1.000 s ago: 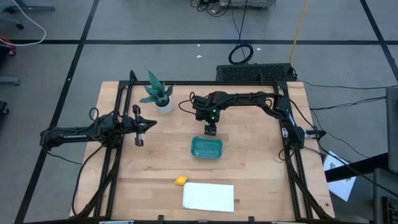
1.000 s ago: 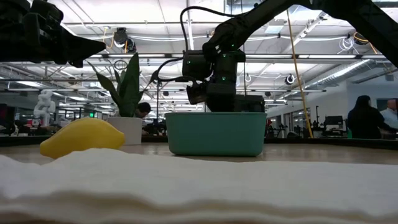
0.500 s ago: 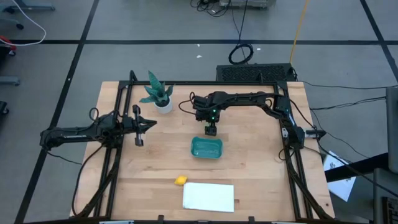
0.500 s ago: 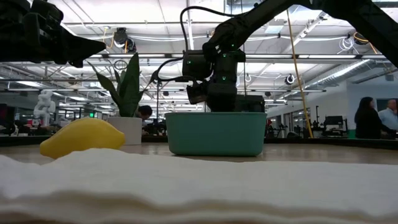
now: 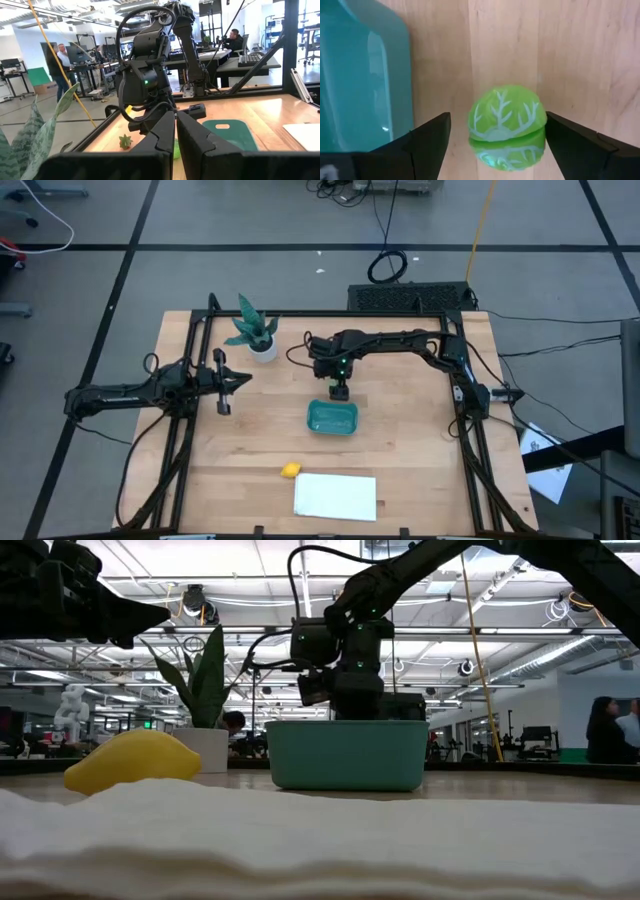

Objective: Pick and placing Produce into tupperware
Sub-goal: Put the green cabbage into the blue bin

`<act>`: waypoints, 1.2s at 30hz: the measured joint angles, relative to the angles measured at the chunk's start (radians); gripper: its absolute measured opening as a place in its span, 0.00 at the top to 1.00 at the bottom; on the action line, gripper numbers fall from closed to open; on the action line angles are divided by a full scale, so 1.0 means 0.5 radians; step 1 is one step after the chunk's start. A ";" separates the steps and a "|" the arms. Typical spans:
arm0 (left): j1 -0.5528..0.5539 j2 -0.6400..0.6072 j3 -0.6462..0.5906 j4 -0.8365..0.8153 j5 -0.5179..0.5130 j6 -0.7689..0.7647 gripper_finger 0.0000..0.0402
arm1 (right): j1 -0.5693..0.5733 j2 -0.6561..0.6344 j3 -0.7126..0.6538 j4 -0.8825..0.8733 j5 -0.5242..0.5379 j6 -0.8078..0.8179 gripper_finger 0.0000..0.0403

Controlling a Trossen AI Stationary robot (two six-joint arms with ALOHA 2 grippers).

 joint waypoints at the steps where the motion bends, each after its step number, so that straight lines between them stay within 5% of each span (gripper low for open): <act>1: -0.001 0.000 0.000 0.000 0.000 0.000 0.94 | 0.000 0.000 0.000 0.016 0.000 0.026 0.23; 20: 0.000 0.001 0.001 0.001 0.000 -0.001 0.94 | 0.002 -0.199 0.018 0.056 0.111 -0.382 0.17; 36: 0.000 0.001 0.001 -0.003 0.001 -0.001 0.94 | 0.110 -0.387 -0.023 0.054 0.180 -1.858 0.17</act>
